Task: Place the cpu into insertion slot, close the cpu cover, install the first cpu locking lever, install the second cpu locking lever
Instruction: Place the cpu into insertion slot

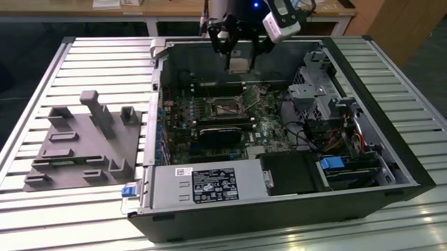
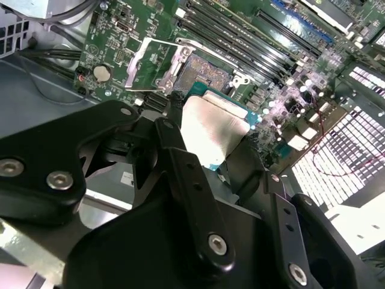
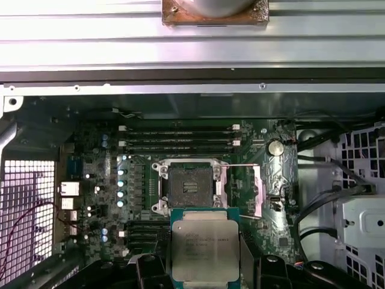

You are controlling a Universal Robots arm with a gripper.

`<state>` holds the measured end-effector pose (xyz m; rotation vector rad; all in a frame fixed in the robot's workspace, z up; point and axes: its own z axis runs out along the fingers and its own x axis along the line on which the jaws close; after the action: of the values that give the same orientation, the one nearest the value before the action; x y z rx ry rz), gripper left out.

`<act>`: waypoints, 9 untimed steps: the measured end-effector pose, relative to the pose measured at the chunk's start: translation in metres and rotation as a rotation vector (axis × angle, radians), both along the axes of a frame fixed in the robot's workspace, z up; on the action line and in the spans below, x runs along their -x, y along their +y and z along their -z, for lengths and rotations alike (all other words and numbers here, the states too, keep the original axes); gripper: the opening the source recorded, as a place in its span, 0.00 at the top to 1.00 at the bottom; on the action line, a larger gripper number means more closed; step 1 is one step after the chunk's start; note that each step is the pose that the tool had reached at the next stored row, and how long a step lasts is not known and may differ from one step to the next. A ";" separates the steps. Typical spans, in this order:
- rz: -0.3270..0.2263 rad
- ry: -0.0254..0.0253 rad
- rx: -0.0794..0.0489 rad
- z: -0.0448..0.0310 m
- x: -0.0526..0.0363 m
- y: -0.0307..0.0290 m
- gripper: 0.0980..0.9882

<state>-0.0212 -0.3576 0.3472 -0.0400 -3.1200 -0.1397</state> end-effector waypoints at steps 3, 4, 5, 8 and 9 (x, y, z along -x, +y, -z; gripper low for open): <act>0.000 -0.0002 0.000 0.0054 0.0012 0.0020 0.51; 0.000 -0.0002 0.000 0.0071 0.0015 0.0026 0.51; 0.000 -0.0002 0.000 0.0087 0.0017 0.0031 0.51; 0.000 -0.0002 0.001 0.0139 0.0021 0.0043 0.51; 0.000 -0.0002 0.001 0.0158 0.0022 0.0046 0.51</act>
<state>-0.0234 -0.3530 0.3314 -0.0400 -3.1203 -0.1383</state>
